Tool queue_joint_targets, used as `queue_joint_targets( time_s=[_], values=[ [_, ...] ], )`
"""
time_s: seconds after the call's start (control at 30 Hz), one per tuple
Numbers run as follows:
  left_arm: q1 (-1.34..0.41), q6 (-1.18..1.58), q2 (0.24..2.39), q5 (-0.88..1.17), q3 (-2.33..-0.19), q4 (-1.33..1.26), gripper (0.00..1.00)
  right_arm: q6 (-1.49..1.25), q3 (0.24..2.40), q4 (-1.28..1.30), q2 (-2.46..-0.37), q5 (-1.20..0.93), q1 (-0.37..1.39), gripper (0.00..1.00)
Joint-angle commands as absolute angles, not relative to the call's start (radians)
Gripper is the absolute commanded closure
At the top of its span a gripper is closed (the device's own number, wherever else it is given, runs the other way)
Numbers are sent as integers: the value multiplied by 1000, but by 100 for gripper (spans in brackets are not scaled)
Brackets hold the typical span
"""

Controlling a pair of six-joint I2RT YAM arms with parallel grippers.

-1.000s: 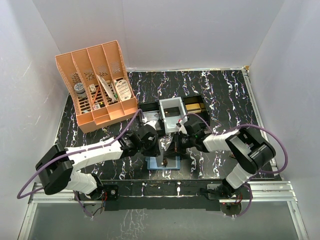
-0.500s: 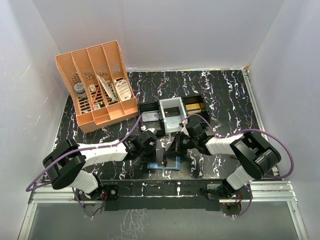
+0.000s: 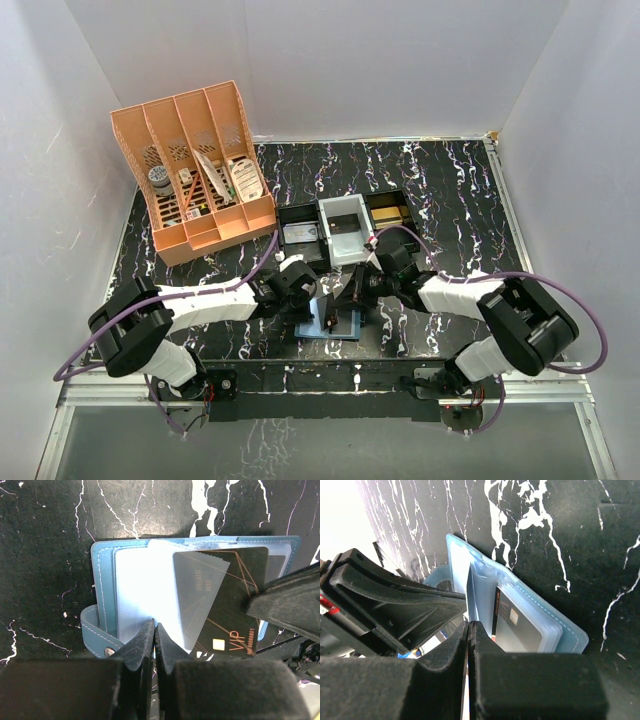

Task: Take the credit cards out of the card holder

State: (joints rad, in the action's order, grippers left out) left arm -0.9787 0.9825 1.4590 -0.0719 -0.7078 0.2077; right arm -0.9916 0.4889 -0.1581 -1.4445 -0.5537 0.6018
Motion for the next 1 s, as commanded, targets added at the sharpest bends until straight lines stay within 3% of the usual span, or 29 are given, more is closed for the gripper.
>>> queue_joint_targets(
  time_s=[0.0,0.2,0.37,0.53,0.97],
  values=[
    [-975,988,1469,-130,-676,274,100,-1043,455,-164,-1381,-501,604,100],
    [-975,968,1468,-105,-676,245,100,-1106,375,-260,-1370,-516,616,96],
    [-975,938,1486,-54,-672,217,100,-1158,360,-323,-1378,-518,625,82],
    [-974,952,1528,-55,-681,240,100,-1243,312,-396,-1358,-485,655,76],
    [-975,959,1504,-58,-661,233,100,-1273,334,-500,-1451,-469,704,79]
  ],
)
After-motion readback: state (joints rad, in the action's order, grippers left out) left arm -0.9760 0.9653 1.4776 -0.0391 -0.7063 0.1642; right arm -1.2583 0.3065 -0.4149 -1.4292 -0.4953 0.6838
